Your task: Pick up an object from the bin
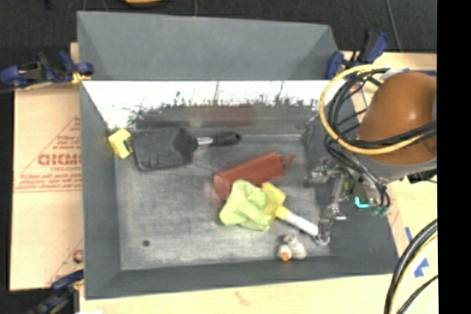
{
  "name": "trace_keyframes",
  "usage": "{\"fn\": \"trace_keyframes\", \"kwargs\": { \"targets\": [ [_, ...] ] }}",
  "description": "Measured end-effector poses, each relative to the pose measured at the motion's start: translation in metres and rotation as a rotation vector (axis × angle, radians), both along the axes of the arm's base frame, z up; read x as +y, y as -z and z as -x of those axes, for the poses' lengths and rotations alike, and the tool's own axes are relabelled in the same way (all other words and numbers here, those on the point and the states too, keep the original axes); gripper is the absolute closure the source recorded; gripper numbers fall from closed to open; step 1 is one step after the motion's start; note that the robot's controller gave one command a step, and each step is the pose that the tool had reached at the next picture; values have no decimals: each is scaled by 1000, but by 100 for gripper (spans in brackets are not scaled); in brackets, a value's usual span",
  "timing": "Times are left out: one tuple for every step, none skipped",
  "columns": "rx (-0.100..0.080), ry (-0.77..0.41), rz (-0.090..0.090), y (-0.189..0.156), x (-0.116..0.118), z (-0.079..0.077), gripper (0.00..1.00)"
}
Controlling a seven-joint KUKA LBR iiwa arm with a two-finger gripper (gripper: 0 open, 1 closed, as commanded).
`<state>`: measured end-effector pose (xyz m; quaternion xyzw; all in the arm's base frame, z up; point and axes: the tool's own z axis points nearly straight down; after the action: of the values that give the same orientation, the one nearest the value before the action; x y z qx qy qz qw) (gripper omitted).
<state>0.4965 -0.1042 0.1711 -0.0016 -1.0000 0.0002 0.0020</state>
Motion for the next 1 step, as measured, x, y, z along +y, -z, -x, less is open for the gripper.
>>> {"fn": "trace_keyframes", "kwargs": {
  "targets": [
    [-7,-3,1,-3,0,-2,0]
  ]
}}
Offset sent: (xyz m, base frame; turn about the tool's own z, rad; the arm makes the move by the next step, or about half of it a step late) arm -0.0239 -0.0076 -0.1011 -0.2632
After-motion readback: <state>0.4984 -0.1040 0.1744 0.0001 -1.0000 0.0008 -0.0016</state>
